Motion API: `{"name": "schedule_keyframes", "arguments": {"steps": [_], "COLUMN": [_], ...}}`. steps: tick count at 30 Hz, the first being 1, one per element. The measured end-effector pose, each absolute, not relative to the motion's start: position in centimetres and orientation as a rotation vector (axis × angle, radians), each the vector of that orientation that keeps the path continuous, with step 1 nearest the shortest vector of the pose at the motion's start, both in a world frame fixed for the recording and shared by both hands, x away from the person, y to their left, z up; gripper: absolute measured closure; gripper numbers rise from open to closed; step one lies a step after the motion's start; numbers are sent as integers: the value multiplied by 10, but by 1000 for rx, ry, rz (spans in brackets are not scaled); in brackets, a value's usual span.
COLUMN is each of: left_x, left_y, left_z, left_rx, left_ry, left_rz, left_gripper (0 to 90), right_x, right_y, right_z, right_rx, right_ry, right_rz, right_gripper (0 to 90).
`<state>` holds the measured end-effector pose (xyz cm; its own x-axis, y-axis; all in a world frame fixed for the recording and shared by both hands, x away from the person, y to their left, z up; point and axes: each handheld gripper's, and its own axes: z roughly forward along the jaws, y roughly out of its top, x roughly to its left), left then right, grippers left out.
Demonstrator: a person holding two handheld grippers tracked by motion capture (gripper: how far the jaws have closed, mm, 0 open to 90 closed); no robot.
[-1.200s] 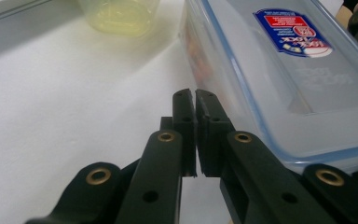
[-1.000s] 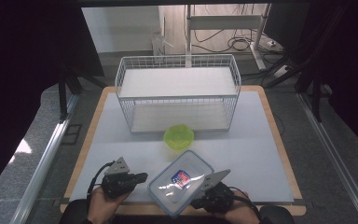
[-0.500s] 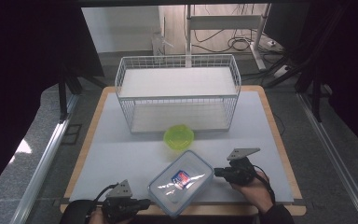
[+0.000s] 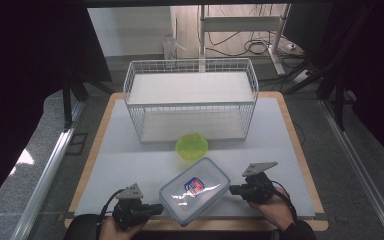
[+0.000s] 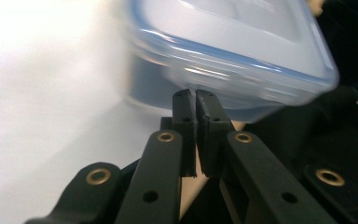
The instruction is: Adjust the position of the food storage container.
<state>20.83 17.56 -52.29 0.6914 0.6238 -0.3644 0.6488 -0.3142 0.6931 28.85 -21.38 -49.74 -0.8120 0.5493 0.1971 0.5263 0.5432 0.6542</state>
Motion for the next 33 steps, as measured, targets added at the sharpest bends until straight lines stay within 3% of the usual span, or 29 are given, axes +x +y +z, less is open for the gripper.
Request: {"name": "schedule_keyframes", "arguments": {"steps": [4,8,15,21,23,33], "left_x": [219,219,220,222,223,224], "left_y": [182,193,210,219,219,219], "left_z": [-522,-519,-514,-515,-518,-520], "left_rx": [2022,2003,1985,1972,1974,1963], "left_ry": [1011,1033,1075,1070,1068,1055], "left_rz": [0,43,199,316,316,302], "left_gripper": [851,830,706,492,451,335], "right_x": [278,284,305,355,379,412], "right_y": [-196,-211,-213,-156,-113,-27], "right_z": [-499,-487,-452,-439,-443,-464], "right_rx": [834,877,840,711,634,453], "right_ry": [2822,2769,2646,2653,2710,2808], "right_rz": [1096,1148,1274,1324,1291,1185], "right_gripper": [897,897,870,864,866,873]}}
